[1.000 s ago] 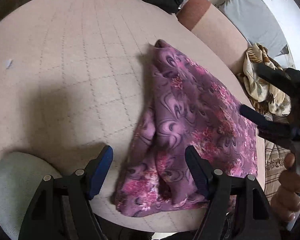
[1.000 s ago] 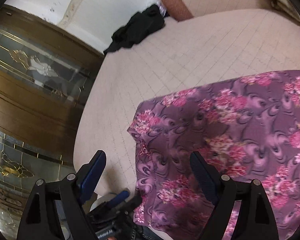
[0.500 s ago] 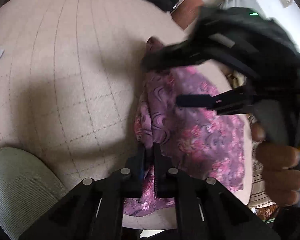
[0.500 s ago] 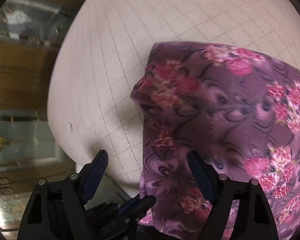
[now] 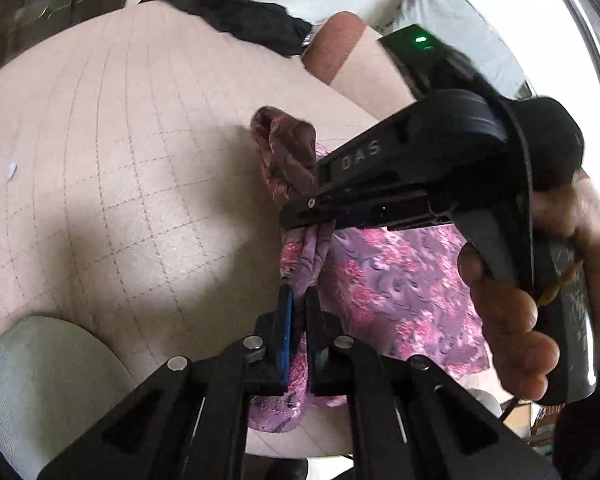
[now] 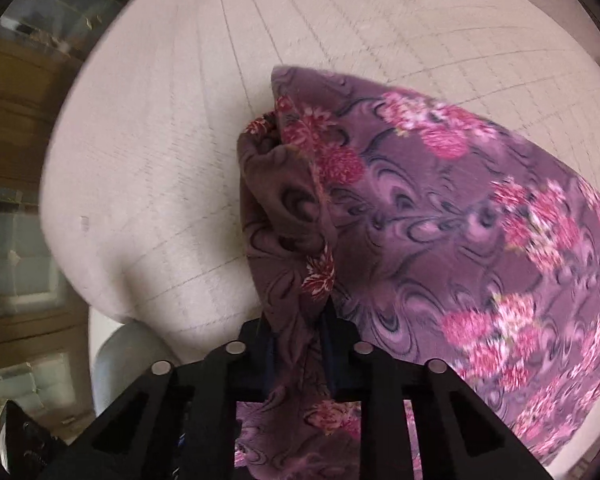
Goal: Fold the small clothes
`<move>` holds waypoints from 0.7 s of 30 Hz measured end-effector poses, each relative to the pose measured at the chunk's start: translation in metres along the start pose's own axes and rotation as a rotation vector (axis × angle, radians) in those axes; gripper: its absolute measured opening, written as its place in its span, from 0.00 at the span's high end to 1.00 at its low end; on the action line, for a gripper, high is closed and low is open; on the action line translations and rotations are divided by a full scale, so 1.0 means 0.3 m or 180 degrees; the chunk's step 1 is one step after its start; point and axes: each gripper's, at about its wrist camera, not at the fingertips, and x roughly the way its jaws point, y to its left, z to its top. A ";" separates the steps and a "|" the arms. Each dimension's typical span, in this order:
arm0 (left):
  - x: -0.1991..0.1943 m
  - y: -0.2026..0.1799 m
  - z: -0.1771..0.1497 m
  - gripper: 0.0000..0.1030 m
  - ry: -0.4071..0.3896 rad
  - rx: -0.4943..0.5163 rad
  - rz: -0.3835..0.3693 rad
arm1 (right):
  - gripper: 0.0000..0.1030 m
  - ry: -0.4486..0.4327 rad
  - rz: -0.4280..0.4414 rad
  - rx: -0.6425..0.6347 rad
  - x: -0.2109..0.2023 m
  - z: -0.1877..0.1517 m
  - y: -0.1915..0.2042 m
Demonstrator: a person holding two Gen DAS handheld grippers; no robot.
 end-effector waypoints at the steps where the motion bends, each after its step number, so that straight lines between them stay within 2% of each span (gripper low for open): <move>1: -0.016 -0.019 0.002 0.95 0.0005 0.0041 -0.0003 | 0.84 -0.0128 0.0094 0.0005 -0.041 -0.023 -0.012; 4: -0.085 -0.119 0.014 0.95 -0.0048 0.0296 0.0015 | 0.85 -0.0452 0.0363 0.0051 -0.145 -0.102 -0.065; 7: -0.160 -0.253 0.018 0.95 -0.0137 0.0614 0.0018 | 0.86 -0.0845 0.0820 0.0209 -0.280 -0.192 -0.163; 9: -0.199 -0.372 0.008 0.95 -0.0203 0.0907 0.0032 | 0.86 -0.1111 0.1171 0.0347 -0.384 -0.265 -0.267; 12: -0.212 -0.569 -0.032 0.95 -0.0258 0.1348 0.0012 | 0.86 -0.1462 0.1523 0.0472 -0.521 -0.381 -0.416; 14: -0.183 -0.692 -0.065 0.95 -0.0178 0.1547 -0.0079 | 0.86 -0.1649 0.1719 0.0565 -0.598 -0.462 -0.528; 17: -0.099 -0.847 -0.102 0.95 -0.0032 0.1791 -0.0139 | 0.86 -0.1869 0.1798 0.0652 -0.678 -0.558 -0.721; 21: 0.091 -1.025 -0.152 0.95 0.0285 0.2002 -0.0255 | 0.86 -0.1951 0.2109 0.1073 -0.655 -0.640 -0.973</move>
